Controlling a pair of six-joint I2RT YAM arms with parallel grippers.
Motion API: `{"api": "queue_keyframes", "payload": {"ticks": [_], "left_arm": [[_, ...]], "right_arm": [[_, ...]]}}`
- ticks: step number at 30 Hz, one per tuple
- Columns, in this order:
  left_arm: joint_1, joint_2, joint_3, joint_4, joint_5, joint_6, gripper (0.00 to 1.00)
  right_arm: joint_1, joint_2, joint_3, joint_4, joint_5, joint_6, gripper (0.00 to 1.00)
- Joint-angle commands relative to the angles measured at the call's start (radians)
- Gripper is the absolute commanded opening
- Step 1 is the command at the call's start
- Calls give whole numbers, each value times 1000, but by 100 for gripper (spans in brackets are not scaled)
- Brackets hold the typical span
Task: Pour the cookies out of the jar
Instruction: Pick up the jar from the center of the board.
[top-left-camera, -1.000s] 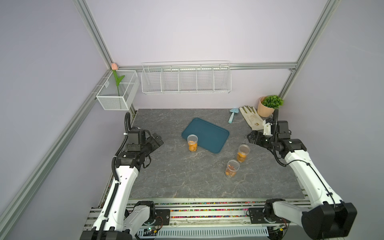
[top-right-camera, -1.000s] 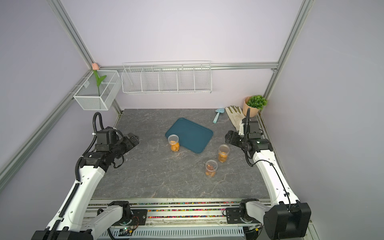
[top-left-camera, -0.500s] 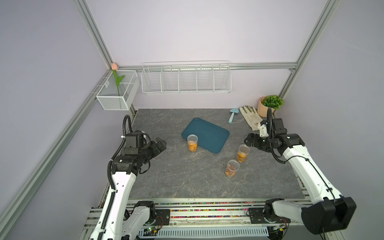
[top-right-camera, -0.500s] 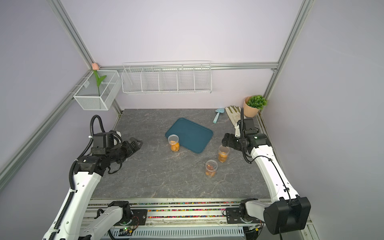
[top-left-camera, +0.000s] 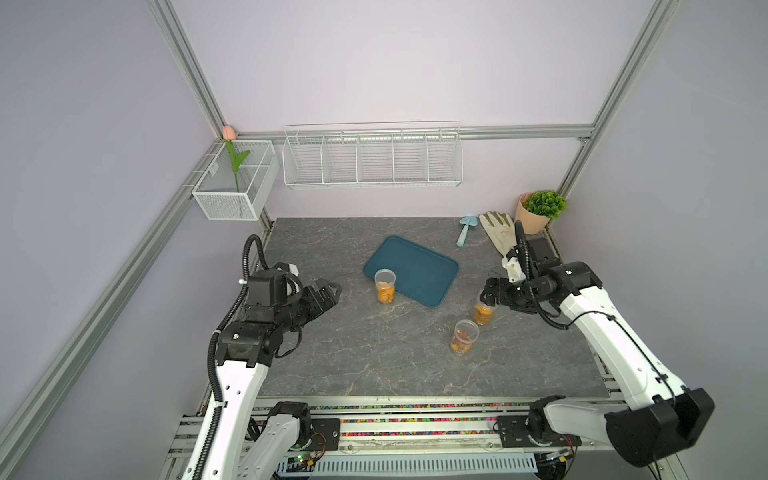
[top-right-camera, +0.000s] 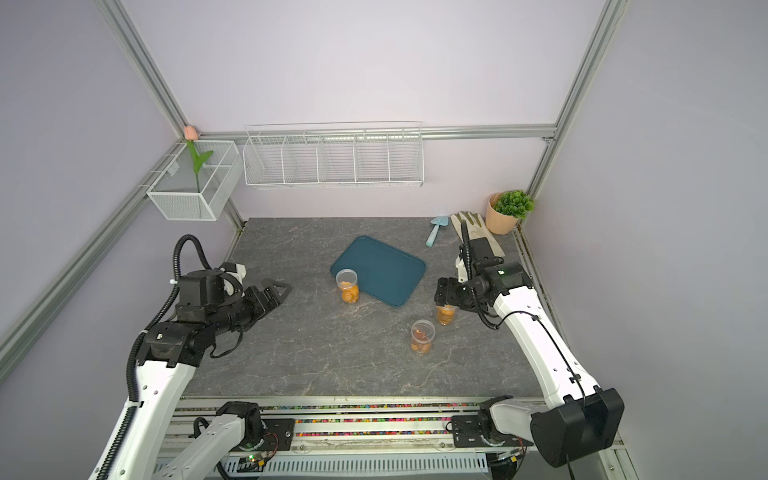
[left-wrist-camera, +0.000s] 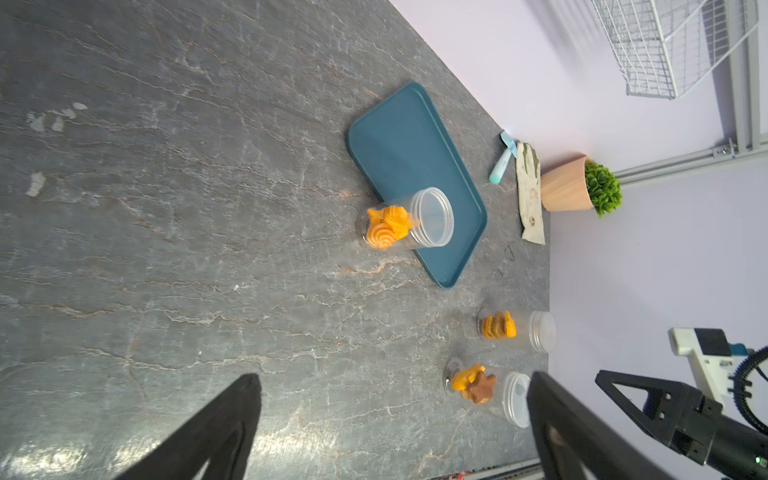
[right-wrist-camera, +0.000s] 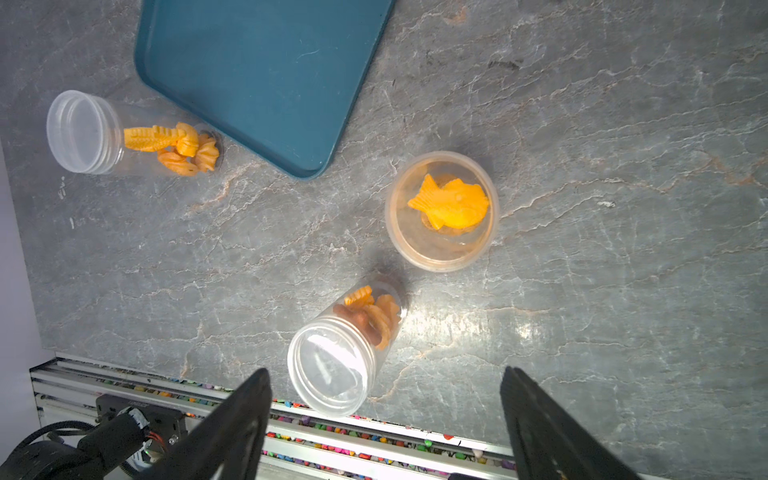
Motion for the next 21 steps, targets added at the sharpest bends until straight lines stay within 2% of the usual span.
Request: {"api": "queue_keyframes", "payload": {"ticks": [1,7,12,16,21], "left_arm": [[-39,6,8,18,23,-27,100],[-124,26,11,41,14,-30,100],[-128,15,-11,5,21,-69,99],[-143,-11,-51,25,17,-86,100],[-242,-34,-118,73,-17,-159,100]], "right_arm": [[53,5,49,-66,30,61,88],[143,27,97,-109,67,54,88],[183,67,171,-158,59,15,88],[225,92,172,-148,45,-20,88],[272,132,170,-153,89,-55,88]]}}
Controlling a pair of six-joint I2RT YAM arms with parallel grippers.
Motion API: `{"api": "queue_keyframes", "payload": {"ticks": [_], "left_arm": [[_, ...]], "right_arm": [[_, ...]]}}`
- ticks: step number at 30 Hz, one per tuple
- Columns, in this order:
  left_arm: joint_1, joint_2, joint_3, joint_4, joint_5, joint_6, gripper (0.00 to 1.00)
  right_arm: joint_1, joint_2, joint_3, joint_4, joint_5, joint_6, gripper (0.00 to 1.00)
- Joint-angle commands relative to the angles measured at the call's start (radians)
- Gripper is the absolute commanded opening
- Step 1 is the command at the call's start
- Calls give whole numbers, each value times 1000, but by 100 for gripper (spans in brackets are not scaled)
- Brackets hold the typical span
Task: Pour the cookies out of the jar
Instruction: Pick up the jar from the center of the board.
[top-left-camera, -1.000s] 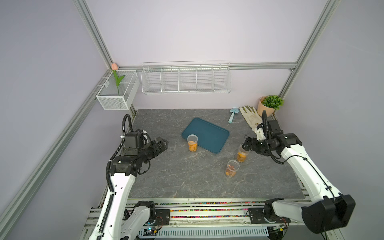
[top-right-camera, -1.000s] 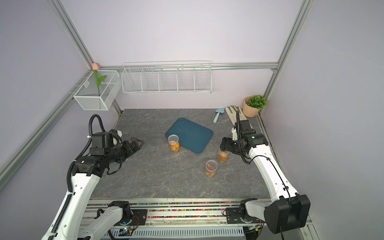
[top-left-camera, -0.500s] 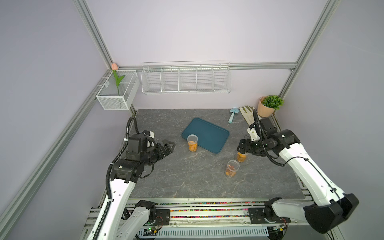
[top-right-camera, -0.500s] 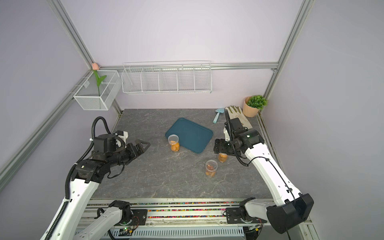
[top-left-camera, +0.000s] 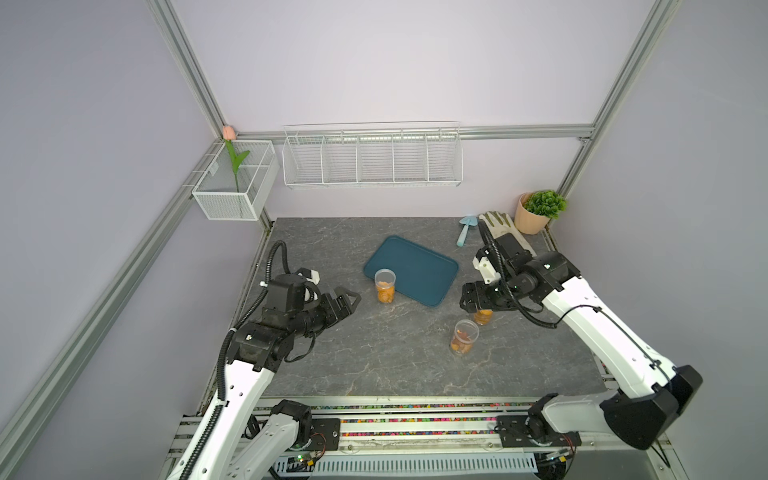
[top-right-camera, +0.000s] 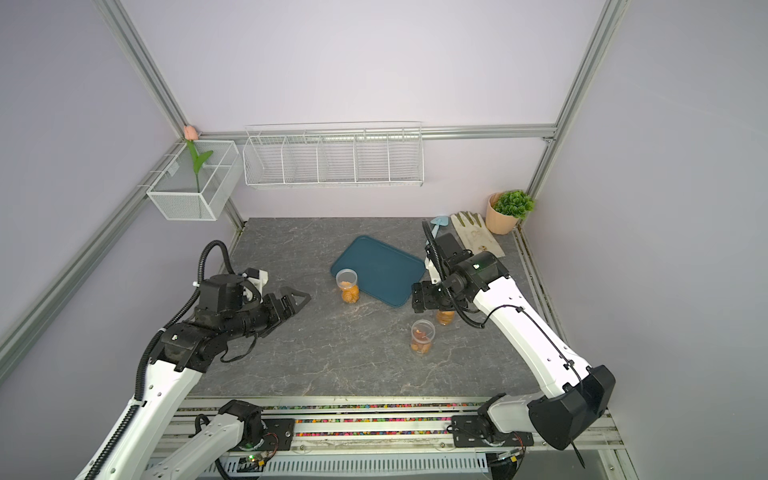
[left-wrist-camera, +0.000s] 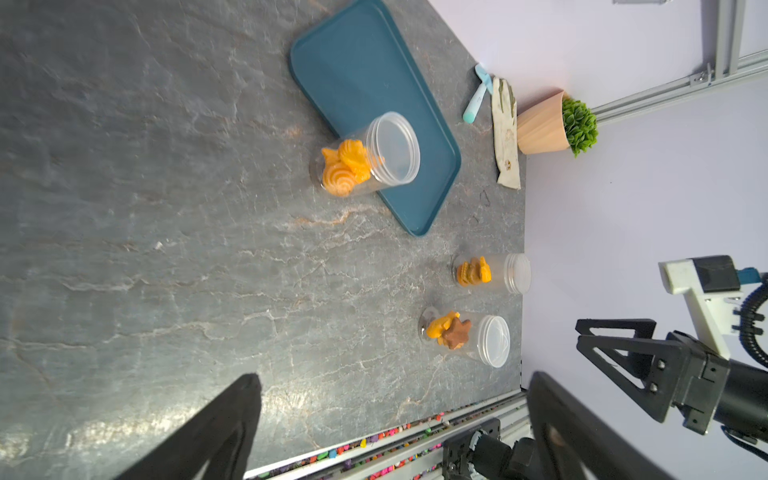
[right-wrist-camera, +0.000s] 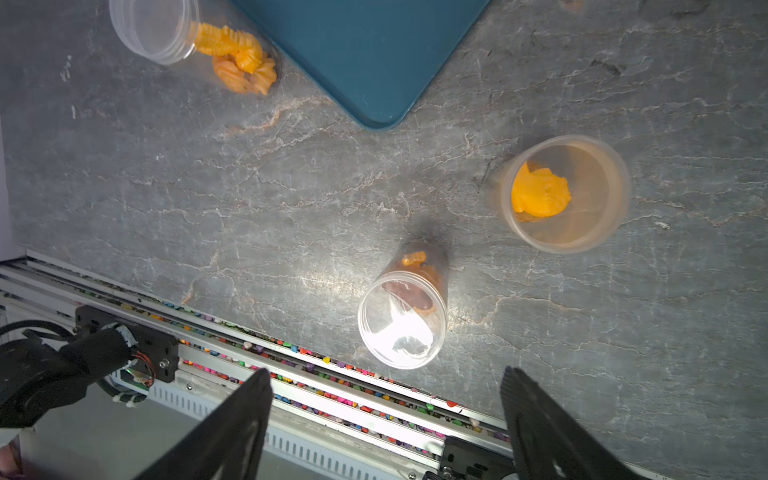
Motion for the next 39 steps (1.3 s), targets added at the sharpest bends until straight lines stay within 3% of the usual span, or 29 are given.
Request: {"api": "queue_keyframes", "payload": {"ticks": [1,10,16,39], "left_arm": [[-71,-21,-45,32,-43,-66,100],[-99,38,-43,66,-42,-31,100],[-106,-7,-99,70,-42,-53,99],[-106,-72,-163,69,-39,-99,100]], "right_arm": [[29,33,11,-40,42,-37,88],[131,115,18,-59,101,-12,88],[165,166,-1,-59,130,18,88],[168,190,-136,2,153,44,88]]}}
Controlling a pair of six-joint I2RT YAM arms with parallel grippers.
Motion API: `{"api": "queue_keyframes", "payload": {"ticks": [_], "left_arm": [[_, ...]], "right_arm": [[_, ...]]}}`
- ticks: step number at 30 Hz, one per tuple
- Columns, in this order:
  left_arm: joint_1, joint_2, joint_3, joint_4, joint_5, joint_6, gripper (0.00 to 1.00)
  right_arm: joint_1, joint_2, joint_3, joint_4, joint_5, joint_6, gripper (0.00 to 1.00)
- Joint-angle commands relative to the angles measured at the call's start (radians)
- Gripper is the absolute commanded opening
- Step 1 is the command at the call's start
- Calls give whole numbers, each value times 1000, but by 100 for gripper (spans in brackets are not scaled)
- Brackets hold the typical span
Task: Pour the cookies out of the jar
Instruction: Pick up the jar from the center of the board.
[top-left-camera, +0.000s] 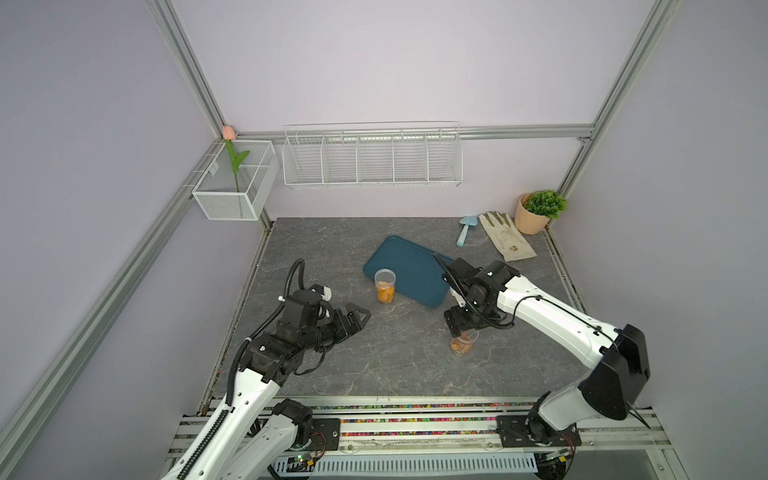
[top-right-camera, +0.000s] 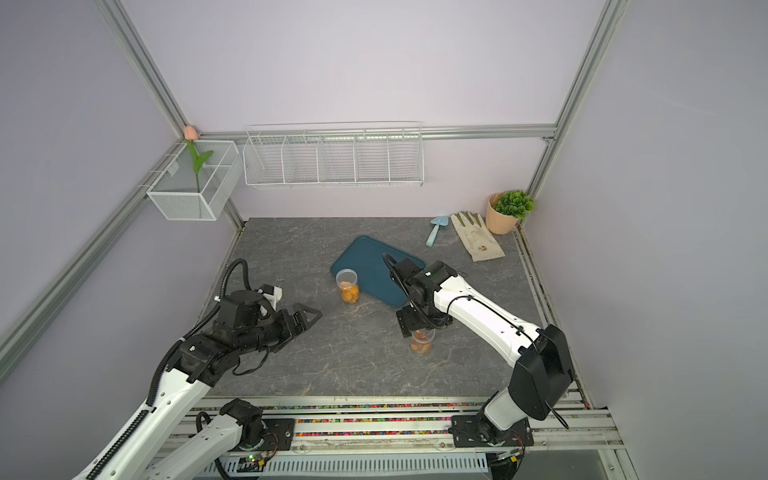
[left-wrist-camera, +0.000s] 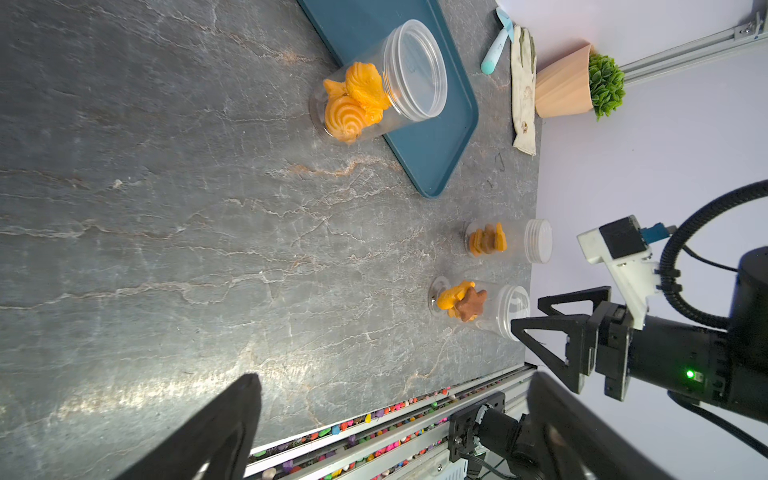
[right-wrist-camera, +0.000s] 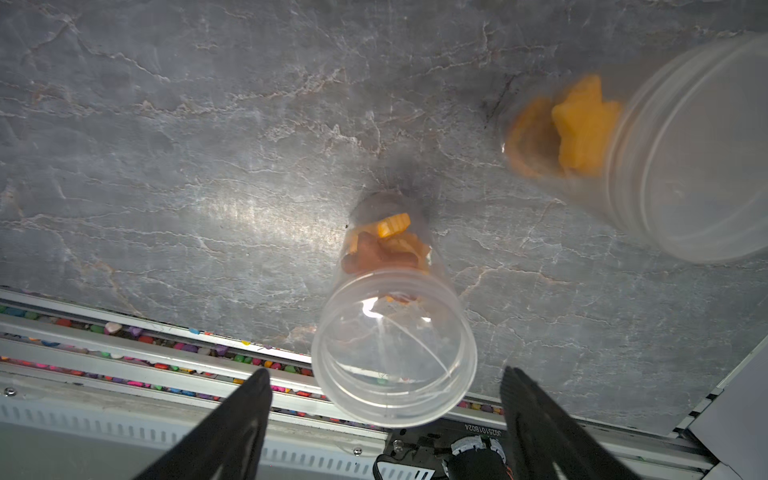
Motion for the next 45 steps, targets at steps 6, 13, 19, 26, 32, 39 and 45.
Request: {"api": "queue_keyframes", "payload": {"ticks": [6,13,19,26,32,39,45], "left_arm": [[-5,-10,-16,-1,-11,-16,100],[-4,-10,-26,8,-7,-21,100],[-4,2,-22,16,-6,-24,100],[-5,7,-24,20,-5,-30,100],[-4,6,-25,20,-6,-37,100],[-4,-1,-28,20,-8,-44,100],[-4,-10,-36,17,-9,-50,100]], "right_arm": [[4,35,-44,29,3,21,88],[3,55,-68,49,-4,21,88],[0,69,-85,64,-12,19,88],[-6,90,-99,80,-20,12,89],[-15,102,-112,94,-30,5,88],[-18,107,-128,106,-38,5,89],[-20,108,-144,117,-45,10,89]]}}
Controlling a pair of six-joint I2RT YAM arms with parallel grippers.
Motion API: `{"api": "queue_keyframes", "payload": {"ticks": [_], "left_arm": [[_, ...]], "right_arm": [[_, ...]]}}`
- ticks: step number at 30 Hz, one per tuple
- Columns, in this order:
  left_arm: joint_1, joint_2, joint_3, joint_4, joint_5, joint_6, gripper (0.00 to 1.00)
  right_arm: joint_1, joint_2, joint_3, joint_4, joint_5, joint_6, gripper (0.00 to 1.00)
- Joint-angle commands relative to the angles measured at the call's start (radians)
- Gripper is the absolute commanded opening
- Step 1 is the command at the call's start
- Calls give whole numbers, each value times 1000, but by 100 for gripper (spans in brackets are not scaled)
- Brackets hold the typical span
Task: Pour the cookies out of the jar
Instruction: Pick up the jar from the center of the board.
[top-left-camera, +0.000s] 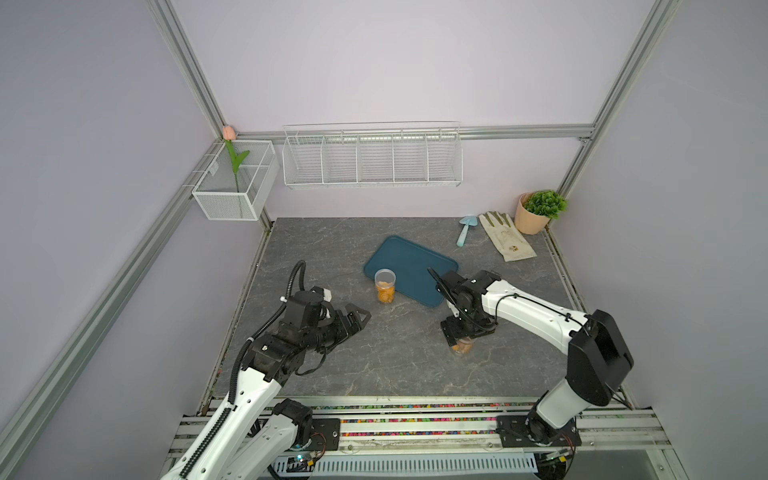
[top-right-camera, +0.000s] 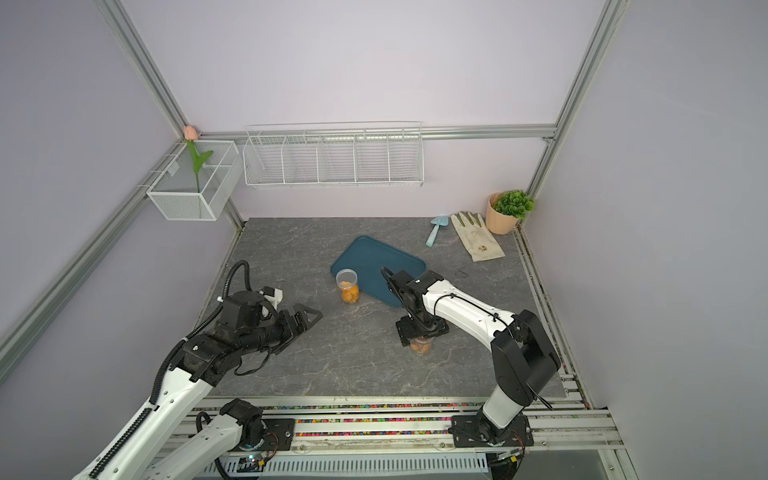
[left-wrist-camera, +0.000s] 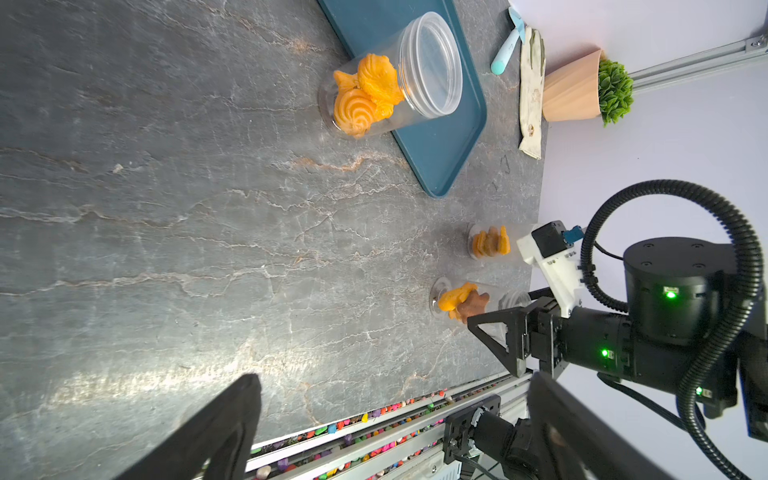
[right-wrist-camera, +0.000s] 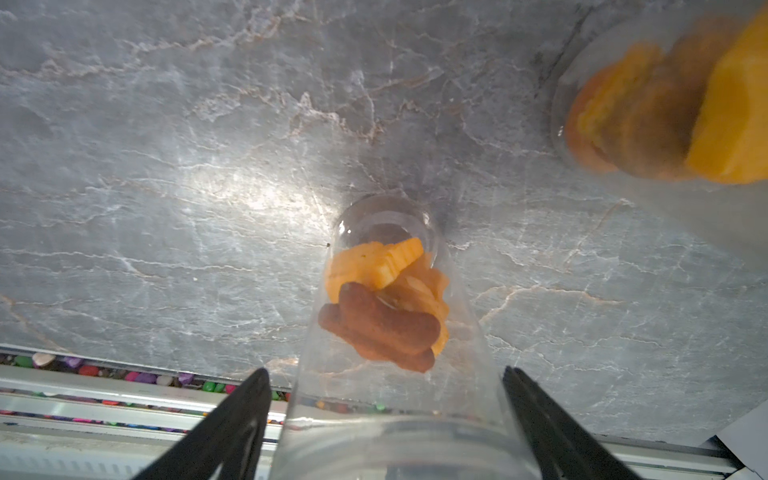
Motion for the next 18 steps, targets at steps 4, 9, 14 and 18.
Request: {"api": "queue_keyframes", "payload": {"ticks": [4,9,14,18], "left_arm": [[-5,-15,-21,2,-11,-24,100],[-4,-45,-27,-3,-12,-30,100],[-4,-49,-27,-5,-13,-33,100],[-4,-53,-27,-5,-14,-34,100]], "right_arm": [[-7,13,-30,12,-18,14,89],[-9,10,-40,19,-19,17,90],[-12,9,-40,18,-20,15,96],[-15,7,-42,20,-28,12,94]]}}
